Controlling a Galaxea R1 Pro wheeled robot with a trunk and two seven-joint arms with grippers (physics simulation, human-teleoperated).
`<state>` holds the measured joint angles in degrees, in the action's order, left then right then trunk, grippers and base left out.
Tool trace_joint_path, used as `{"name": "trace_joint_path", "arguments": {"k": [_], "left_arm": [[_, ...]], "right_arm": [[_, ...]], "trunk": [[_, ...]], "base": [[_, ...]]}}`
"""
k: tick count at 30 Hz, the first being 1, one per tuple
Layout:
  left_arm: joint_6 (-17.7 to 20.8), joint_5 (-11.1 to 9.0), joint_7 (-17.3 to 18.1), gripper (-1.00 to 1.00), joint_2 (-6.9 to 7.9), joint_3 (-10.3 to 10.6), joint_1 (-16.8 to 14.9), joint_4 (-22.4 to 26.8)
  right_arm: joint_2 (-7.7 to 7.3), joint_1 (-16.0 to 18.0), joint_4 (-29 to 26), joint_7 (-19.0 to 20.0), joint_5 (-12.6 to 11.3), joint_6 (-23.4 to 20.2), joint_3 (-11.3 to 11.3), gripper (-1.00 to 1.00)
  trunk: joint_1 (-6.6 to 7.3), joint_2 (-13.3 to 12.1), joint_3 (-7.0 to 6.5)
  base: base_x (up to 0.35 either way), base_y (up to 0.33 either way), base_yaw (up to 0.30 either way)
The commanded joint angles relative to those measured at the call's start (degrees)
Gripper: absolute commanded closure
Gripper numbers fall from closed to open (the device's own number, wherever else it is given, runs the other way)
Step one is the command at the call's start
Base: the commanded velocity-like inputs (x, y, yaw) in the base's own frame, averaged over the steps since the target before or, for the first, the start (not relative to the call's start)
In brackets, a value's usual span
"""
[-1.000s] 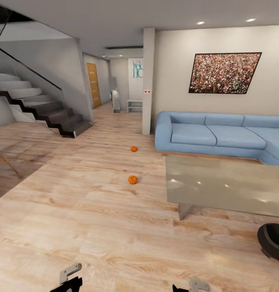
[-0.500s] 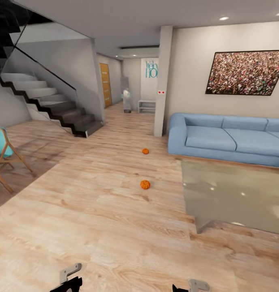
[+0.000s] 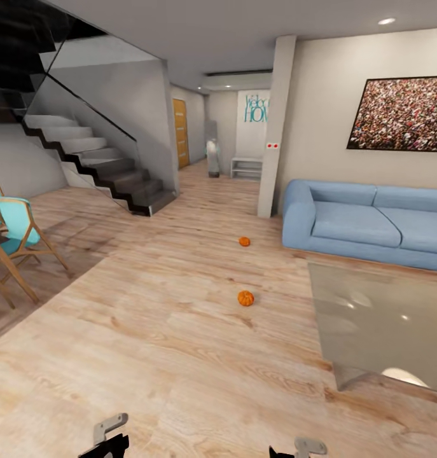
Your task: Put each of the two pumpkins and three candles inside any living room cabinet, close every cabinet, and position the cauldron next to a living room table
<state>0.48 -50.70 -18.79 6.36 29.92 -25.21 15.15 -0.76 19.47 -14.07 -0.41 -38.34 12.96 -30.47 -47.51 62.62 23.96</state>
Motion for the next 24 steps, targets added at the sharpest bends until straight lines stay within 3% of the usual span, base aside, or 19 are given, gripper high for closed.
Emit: {"name": "trace_joint_path", "arguments": {"k": [1,13,24], "left_arm": [[0.1,-0.4,-0.4,-1.00,0.05,0.5,0.0,0.1],[0.1,-0.4,-0.4,-1.00,0.05,0.5,0.0,0.1],[0.1,-0.4,-0.4,-1.00,0.02,0.5,0.0,0.1]], "right_arm": [[-0.03,0.0,0.0,0.0,-0.6,0.2,-0.5,-1.00],[-0.03,0.0,0.0,0.1,-0.6,0.2,-0.5,-1.00],[-0.03,0.0,0.0,0.1,-0.6,0.2,-0.5,-1.00]], "trunk": [[-0.03,0.0,0.06],[-0.03,0.0,0.06],[-0.03,0.0,0.06]], "base": [[0.262,0.192,0.002],[0.259,0.196,-0.018],[0.222,0.222,-0.253]]}}
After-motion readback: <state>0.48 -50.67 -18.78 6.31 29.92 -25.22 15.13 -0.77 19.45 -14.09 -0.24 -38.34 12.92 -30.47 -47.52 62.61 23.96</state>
